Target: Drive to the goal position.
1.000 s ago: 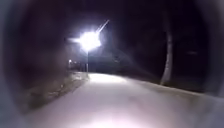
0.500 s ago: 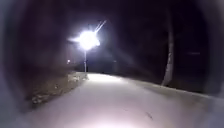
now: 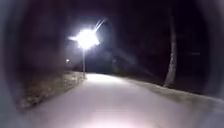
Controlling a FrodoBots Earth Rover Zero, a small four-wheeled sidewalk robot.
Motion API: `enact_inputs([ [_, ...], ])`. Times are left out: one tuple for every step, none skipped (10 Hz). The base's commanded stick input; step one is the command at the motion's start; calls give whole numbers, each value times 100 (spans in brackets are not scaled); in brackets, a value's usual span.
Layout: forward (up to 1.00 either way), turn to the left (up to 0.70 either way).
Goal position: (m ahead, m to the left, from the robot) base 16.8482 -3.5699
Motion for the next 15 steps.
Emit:
enact_inputs([
  [70, 10],
  [70, 0],
  [70, 0],
  [70, 0],
  [70, 0],
  [70, 0],
  [70, 0],
  [70, 0],
  [70, 0],
  [70, 6],
  [70, 14],
  [70, 14],
  [70, 14],
  [70, 14],
  [70, 14],
])
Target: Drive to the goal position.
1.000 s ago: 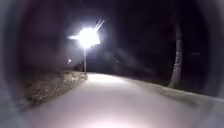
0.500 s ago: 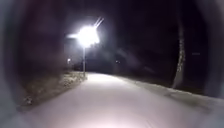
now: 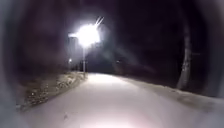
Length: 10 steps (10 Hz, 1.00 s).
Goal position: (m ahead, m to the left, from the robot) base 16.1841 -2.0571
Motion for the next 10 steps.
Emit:
enact_inputs([
  [70, 4],
  [70, 0],
  [70, 0],
  [70, 0],
  [70, 0],
  [70, 0],
  [70, 0],
  [70, 0],
  [70, 0],
  [70, 0],
])
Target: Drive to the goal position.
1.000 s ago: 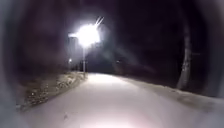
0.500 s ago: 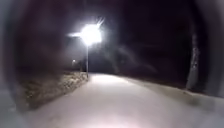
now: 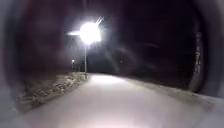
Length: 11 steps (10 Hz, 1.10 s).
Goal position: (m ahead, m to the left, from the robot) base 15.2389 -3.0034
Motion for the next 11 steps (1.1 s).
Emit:
enact_inputs([
  [70, 0],
  [70, 0],
  [70, 0],
  [70, 13],
  [70, 14],
  [70, 14],
  [70, 14],
  [70, 13],
  [70, 1],
  [70, 0],
  [70, 0],
])
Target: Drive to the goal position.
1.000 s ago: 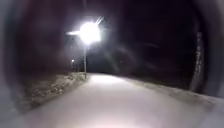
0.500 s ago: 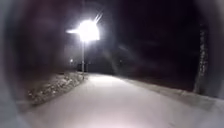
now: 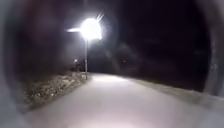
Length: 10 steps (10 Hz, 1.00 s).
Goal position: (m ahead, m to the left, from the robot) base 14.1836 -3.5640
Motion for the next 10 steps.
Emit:
enact_inputs([
  [70, 0],
  [70, 0],
  [70, 0],
  [70, 0],
  [70, 0],
  [70, 0],
  [70, 0],
  [70, 0],
  [70, 7],
  [70, 14],
])
